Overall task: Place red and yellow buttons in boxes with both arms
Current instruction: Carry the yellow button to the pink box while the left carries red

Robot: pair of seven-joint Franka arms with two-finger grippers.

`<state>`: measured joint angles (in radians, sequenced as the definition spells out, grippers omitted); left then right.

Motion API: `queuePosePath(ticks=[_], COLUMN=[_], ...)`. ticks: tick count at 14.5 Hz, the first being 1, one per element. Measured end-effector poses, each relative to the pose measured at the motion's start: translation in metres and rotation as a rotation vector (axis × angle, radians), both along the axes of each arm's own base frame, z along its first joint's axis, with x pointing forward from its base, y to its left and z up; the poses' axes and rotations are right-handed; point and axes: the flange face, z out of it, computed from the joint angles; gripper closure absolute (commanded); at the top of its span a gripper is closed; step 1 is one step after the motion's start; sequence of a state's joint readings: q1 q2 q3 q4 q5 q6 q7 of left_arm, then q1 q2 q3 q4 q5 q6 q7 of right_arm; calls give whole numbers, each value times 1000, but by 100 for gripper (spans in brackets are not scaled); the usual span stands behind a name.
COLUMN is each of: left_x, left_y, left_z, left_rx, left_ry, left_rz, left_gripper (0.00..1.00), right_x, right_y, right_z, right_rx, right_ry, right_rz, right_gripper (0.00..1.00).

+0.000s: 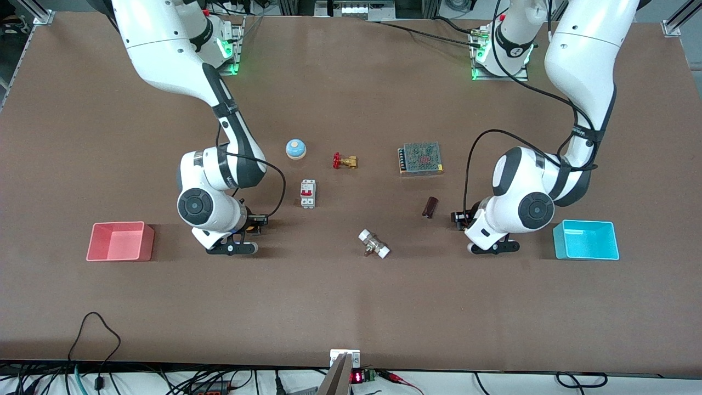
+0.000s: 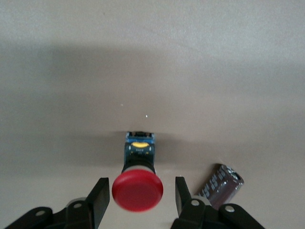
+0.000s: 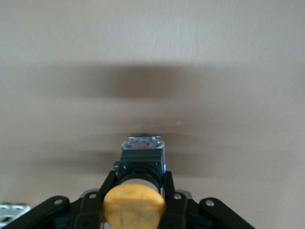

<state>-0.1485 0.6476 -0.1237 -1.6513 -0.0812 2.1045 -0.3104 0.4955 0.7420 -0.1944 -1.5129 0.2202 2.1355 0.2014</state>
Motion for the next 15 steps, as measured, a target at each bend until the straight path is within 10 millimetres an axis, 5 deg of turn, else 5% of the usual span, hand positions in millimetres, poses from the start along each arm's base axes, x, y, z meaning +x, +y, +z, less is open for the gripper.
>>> queuePosePath(ticks=[4, 15], left_x=[0, 1], left_y=[0, 1], left_z=[-6, -7], left_rx=[-1, 1], left_ry=[-3, -1], left_rz=[2, 3], left_gripper=[44, 69], right_x=[22, 48], right_y=[-24, -242], right_z=[33, 73], right_rx=[-7, -63], right_ry=[-48, 51], right_rz=[-35, -26], right_gripper=[73, 74])
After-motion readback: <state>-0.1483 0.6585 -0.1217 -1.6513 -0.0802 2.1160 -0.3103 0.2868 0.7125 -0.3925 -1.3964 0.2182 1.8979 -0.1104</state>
